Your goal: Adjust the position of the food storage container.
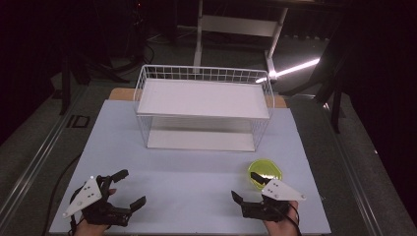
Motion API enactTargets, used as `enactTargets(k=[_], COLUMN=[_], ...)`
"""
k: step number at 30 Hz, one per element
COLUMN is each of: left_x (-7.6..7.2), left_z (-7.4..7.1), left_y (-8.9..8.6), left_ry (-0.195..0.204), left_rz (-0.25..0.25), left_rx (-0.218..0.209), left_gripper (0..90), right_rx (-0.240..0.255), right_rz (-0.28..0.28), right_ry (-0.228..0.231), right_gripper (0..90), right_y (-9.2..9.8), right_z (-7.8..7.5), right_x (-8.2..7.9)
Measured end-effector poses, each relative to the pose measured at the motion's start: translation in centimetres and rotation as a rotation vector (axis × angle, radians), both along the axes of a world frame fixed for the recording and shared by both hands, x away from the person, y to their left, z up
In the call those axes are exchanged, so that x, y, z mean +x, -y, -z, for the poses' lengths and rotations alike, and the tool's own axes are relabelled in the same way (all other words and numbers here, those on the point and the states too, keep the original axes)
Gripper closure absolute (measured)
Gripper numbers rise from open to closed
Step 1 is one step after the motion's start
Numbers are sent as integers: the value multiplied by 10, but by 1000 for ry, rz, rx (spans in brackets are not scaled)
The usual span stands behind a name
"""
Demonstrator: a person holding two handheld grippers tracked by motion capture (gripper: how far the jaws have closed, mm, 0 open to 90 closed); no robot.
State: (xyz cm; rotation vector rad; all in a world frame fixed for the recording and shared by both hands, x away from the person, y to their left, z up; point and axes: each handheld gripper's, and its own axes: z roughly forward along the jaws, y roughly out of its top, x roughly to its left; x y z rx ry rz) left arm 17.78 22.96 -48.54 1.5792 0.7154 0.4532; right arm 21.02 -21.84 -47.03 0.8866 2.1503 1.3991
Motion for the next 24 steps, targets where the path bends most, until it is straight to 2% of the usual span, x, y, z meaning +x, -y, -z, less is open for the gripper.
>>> enactTargets(k=[8,11,14,21,24], left_x=[0,0,1,1,0], left_z=[0,1,1,1,-3], left_y=[0,1,2,2,0], left_ry=[0,1,-1,2,23], left_rz=[-5,-2,1,-2,-4], left_rx=[3,5,4,8,15], left_gripper=[3,3,3,3,3], right_rx=[-13,43,28,37,39], right_rz=[-33,-62,-46,-48,-44], right_ry=[48,48,80,84,90], right_gripper=[143,139,129,121,122], right_y=[-8,-9,-11,-15,-12], right_z=[-5,-12,-19,-35,-46], right_x=[-7,-11,-13,-10,-3])
